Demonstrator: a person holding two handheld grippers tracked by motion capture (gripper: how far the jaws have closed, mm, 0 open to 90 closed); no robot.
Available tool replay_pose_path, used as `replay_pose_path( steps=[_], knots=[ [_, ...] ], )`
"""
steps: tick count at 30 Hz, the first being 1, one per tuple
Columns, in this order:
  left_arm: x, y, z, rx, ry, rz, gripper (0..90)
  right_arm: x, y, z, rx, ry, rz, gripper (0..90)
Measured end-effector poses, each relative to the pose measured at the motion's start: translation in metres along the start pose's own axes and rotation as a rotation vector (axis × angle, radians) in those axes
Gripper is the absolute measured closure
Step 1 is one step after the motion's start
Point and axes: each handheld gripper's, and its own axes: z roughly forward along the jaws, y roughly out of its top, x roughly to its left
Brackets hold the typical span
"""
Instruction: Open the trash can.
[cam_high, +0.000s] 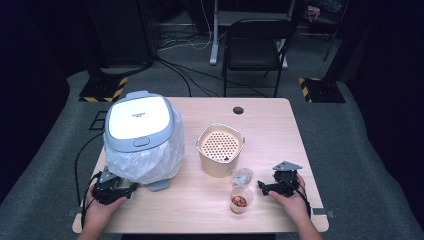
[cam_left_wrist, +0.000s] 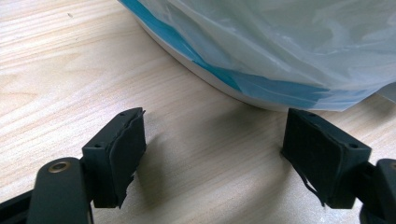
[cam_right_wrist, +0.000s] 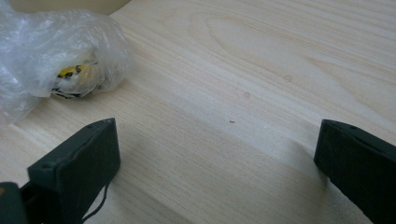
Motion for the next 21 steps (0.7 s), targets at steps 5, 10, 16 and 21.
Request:
replay_pose_path(
  steps=[5, 10, 16, 21],
  knots=[
    [0.0009, 0.0002, -0.0014, 0.006, 0.002, -0.002, 24.9, -0.0007, 0.0002, 0.0001, -0.001, 0.002, -0.007, 0.0],
    [-0.0003, -0.0003, -0.0016, 0.001, 0.006, -0.008, 26.2, -0.0006, 0.0002, 0.0001, -0.001, 0.002, -0.006, 0.0],
    [-0.0017, -0.0010, -0.0018, -0.014, 0.018, -0.021, 30.6, -0.0007, 0.0002, 0.0001, -0.001, 0.002, -0.006, 0.0],
    [-0.0015, -0.0013, -0.0022, -0.019, 0.016, -0.023, 33.1, -0.0007, 0.0002, 0.0001, -0.001, 0.003, -0.006, 0.0]
  ],
)
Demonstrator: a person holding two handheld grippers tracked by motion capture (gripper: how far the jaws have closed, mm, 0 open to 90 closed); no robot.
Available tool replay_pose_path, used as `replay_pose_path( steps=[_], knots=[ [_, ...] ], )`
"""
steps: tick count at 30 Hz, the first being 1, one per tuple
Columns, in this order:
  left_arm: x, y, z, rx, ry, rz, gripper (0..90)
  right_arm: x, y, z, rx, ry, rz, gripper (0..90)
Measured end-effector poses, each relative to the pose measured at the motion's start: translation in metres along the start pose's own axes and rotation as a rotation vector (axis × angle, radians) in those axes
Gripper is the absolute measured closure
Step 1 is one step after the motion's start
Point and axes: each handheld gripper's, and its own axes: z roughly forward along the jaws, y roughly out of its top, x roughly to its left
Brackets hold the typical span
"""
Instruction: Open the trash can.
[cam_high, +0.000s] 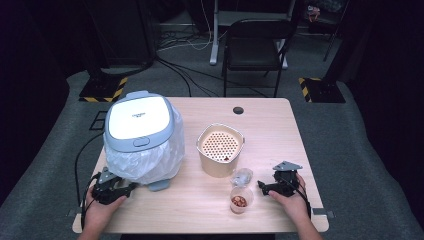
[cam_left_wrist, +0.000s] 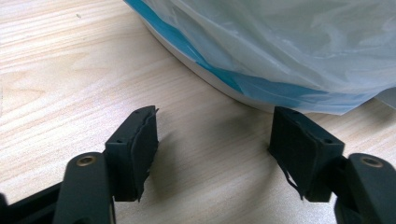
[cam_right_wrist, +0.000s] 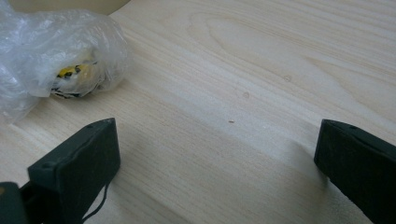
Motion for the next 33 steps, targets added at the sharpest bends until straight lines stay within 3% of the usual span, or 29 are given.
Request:
replay_pose_path(
  steps=[5, 8, 13, 16, 18, 20, 26, 33],
  knots=[
    [-0.001, 0.002, -0.003, 0.021, -0.019, 0.015, 42.7, 0.000, 0.000, 0.000, 0.000, 0.000, 0.000, 0.0],
    [-0.003, 0.004, -0.005, 0.027, -0.008, 0.004, 45.3, 0.000, 0.000, 0.000, 0.000, 0.000, 0.001, 0.0],
    [-0.003, 0.008, -0.019, -0.013, -0.004, -0.036, 53.8, -0.001, 0.000, 0.001, -0.004, 0.000, -0.006, 0.0],
    [-0.001, 0.010, -0.027, -0.013, -0.018, -0.060, 57.6, -0.001, 0.000, 0.000, -0.003, 0.000, -0.005, 0.0],
    [0.001, 0.012, -0.032, -0.015, -0.014, -0.044, 61.3, -0.001, 0.000, 0.001, -0.006, 0.002, -0.005, 0.0],
    [0.000, 0.014, -0.036, -0.032, -0.021, -0.057, 65.2, -0.001, 0.000, 0.001, -0.006, 0.002, -0.005, 0.0],
    [-0.007, 0.017, -0.044, 0.034, -0.043, -0.005, 72.6, -0.001, 0.000, 0.001, -0.005, 0.002, -0.005, 0.0],
    [-0.014, 0.019, -0.047, 0.031, -0.058, -0.020, 73.2, 0.000, 0.000, 0.000, 0.000, 0.000, 0.000, 0.0]
  ],
)
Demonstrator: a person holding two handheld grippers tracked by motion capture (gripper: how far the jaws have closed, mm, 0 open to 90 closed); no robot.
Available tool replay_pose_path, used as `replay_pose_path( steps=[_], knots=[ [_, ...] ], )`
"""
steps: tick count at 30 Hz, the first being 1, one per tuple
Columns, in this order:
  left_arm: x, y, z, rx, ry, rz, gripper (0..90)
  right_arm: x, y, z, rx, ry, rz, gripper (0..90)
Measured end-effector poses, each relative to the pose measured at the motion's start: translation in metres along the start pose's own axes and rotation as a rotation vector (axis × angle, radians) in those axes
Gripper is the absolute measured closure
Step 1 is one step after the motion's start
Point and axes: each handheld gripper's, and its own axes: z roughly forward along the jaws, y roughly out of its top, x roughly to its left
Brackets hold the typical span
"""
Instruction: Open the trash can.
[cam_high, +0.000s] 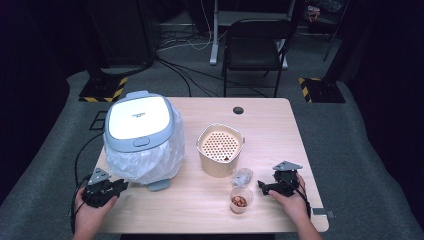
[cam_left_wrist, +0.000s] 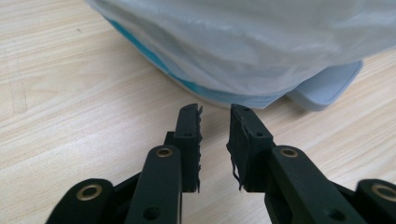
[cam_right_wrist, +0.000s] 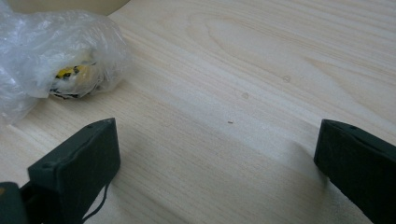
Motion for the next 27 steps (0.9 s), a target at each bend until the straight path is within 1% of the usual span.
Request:
replay_pose_path(
  steps=[1, 3, 4, 6, 10, 12, 15, 16, 17, 18, 20, 22, 24, 25, 27],
  knots=[
    [-0.001, 0.000, -0.001, -0.002, -0.007, -0.002, 73.4, 0.000, 0.000, 0.000, 0.000, 0.000, 0.000, 0.0],
    [-0.004, 0.000, -0.004, -0.011, -0.025, -0.021, 73.6, 0.000, 0.000, 0.000, 0.000, -0.001, 0.001, 0.0],
    [-0.005, -0.001, -0.006, -0.008, -0.035, -0.016, 73.5, 0.000, 0.000, 0.000, 0.000, -0.001, 0.001, 0.0],
    [-0.008, -0.002, -0.009, -0.016, -0.054, -0.020, 73.5, 0.000, 0.000, 0.000, -0.001, -0.003, 0.004, 0.0],
    [-0.016, -0.004, -0.015, -0.017, -0.062, -0.010, 69.2, 0.000, 0.000, 0.000, 0.000, -0.003, 0.004, 0.0],
    [-0.020, -0.004, -0.017, -0.016, -0.069, -0.006, 69.0, 0.000, 0.000, 0.000, -0.001, -0.004, 0.003, 0.0],
    [-0.026, -0.004, -0.020, -0.022, -0.084, 0.003, 72.6, 0.000, 0.000, 0.000, 0.000, -0.003, 0.004, 0.0],
    [-0.028, -0.004, -0.020, -0.022, -0.083, -0.002, 73.8, 0.000, 0.000, 0.000, -0.001, -0.003, 0.004, 0.0],
    [-0.029, -0.003, -0.021, -0.010, -0.089, -0.005, 73.9, 0.000, 0.000, 0.000, -0.001, -0.003, 0.004, 0.0],
    [-0.031, -0.002, -0.021, -0.018, -0.093, -0.019, 74.5, 0.000, 0.000, 0.000, 0.000, -0.003, 0.004, 0.0],
    [-0.034, -0.001, -0.021, -0.036, -0.100, -0.025, 75.7, 0.000, 0.000, 0.000, -0.001, -0.003, 0.003, 0.0],
    [-0.037, 0.000, -0.023, -0.034, -0.111, -0.013, 77.6, 0.000, 0.000, 0.000, -0.001, -0.004, 0.003, 0.0],
    [-0.041, 0.002, -0.022, -0.034, -0.124, 0.007, 79.0, 0.000, 0.000, 0.000, 0.000, -0.003, 0.003, 0.0],
    [-0.043, 0.003, -0.021, -0.036, -0.135, 0.015, 79.4, 0.000, 0.000, 0.000, -0.001, -0.003, 0.004, 0.0],
    [-0.047, 0.005, -0.019, -0.036, -0.146, 0.045, 80.5, 0.000, 0.000, 0.000, -0.001, -0.003, 0.002, 0.0]
  ],
)
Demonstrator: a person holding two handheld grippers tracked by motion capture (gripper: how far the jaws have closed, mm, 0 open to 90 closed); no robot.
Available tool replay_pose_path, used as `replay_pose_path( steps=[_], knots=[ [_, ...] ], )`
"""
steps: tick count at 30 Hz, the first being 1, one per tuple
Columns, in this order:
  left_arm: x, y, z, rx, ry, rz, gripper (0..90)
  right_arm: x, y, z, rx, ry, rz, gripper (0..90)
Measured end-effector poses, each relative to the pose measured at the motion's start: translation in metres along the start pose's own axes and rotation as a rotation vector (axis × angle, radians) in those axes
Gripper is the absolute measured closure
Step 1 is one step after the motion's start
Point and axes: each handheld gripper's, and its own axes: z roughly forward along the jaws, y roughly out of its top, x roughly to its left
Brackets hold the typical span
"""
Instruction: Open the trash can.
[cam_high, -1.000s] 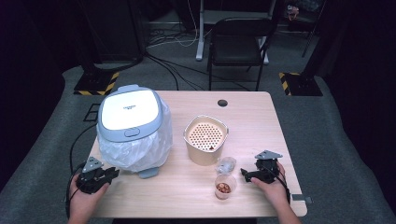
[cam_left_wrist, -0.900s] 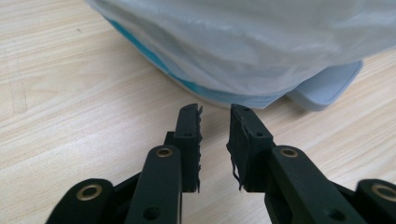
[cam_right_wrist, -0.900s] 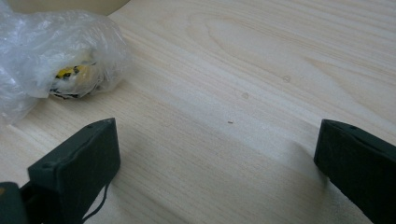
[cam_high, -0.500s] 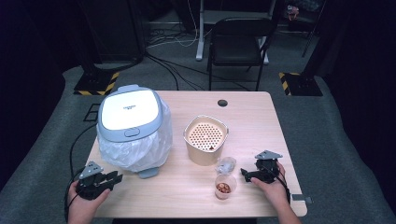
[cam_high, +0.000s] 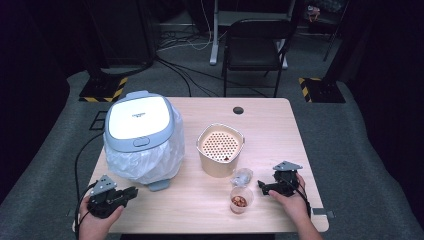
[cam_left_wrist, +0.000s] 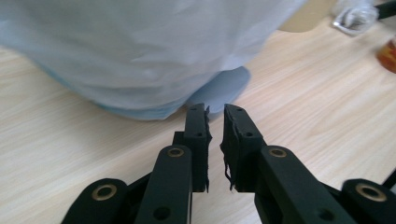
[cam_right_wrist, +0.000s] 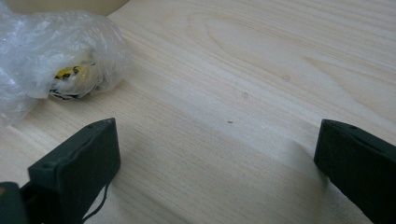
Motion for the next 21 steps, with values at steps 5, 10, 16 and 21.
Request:
replay_pose_path(
  steps=[5, 10, 16, 21],
  knots=[
    [-0.008, 0.003, 0.011, -0.012, -0.017, 0.018, 82.0, 0.000, 0.000, 0.000, 0.001, 0.003, -0.001, 0.0],
    [-0.013, 0.007, 0.021, 0.012, -0.023, 0.050, 85.9, 0.000, 0.000, 0.000, 0.002, 0.004, 0.003, 0.0],
    [-0.020, 0.013, 0.030, 0.025, -0.031, 0.061, 90.0, 0.000, 0.000, -0.001, 0.004, 0.005, -0.004, 0.0],
    [-0.024, 0.018, 0.036, 0.032, -0.033, 0.106, 90.0, 0.000, 0.000, -0.001, 0.004, 0.005, -0.003, 0.0]
  ],
)
